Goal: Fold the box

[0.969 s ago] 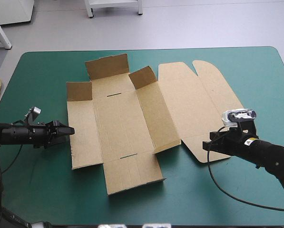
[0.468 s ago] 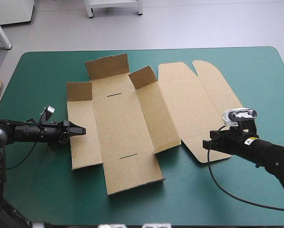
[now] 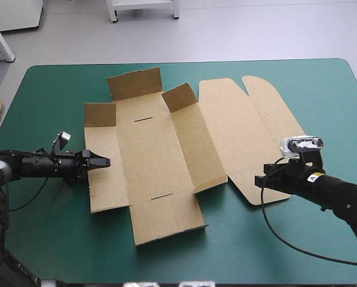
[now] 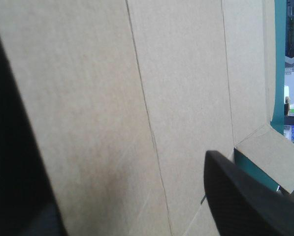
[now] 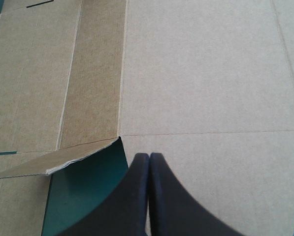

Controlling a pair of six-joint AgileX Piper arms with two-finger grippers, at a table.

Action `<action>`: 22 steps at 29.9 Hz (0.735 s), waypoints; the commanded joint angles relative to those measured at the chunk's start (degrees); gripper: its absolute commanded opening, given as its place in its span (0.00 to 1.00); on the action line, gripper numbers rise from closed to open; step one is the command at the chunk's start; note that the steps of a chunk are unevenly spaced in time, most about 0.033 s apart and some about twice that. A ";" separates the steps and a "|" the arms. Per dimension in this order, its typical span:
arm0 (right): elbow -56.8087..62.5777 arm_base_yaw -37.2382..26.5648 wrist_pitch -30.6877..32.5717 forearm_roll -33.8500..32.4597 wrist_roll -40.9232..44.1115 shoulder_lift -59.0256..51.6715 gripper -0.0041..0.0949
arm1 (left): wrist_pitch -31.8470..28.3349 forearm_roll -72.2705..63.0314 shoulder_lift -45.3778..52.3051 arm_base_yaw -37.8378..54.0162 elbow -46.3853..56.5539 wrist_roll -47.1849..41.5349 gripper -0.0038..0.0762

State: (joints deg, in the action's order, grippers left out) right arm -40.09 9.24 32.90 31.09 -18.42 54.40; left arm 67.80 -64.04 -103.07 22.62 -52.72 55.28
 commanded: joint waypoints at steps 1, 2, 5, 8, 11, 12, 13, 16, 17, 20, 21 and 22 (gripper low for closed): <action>-1.66 -0.05 -2.85 1.42 -0.32 -0.53 0.02 | 3.51 -2.35 1.98 -2.14 -0.85 0.43 0.63; -1.66 -0.05 -2.85 1.42 -0.32 -0.53 0.02 | 3.08 -2.25 1.98 -2.59 -0.85 0.43 0.61; -1.66 -0.05 -2.73 1.42 -0.32 -0.53 0.02 | 1.71 -2.21 1.98 -3.06 -0.85 0.43 0.52; -1.66 -0.05 -2.63 1.42 -0.32 -0.53 0.02 | 1.54 -1.97 1.98 -2.93 -0.85 0.43 0.36; -1.66 -0.05 -2.63 1.67 -0.32 -0.53 0.02 | 1.54 -2.14 1.98 -2.93 -0.85 0.43 0.22; -1.66 -0.05 -2.63 1.77 -0.32 -0.53 0.02 | 1.54 -2.42 1.98 -2.93 -0.85 0.43 0.19; -1.66 -0.05 -2.63 1.77 -0.32 -0.53 0.02 | 1.54 -2.84 1.98 -2.93 -0.85 0.43 0.16; -1.66 -0.05 -2.52 1.77 -0.32 -0.53 0.02 | 1.54 -4.83 1.98 -2.93 -0.85 0.65 0.10; -1.66 -0.05 -2.52 1.77 -0.32 -0.53 0.02 | 1.54 -5.13 1.98 -2.93 -0.85 0.74 0.07; -1.66 -0.05 -2.42 1.77 -0.32 -0.53 0.02 | 1.74 -5.48 1.98 -2.93 -1.40 1.40 0.04; -1.66 -0.05 -2.42 1.77 -0.32 -0.53 0.02 | 1.74 -5.36 1.98 -2.93 -2.13 1.27 0.04; -1.66 -0.05 -2.42 1.77 -0.32 -0.48 0.02 | 1.74 -5.06 2.08 -2.93 -3.09 0.88 0.04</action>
State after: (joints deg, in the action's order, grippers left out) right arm -40.09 9.24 32.90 31.42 -18.36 54.40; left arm 66.56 -65.63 -103.39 19.96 -53.10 55.76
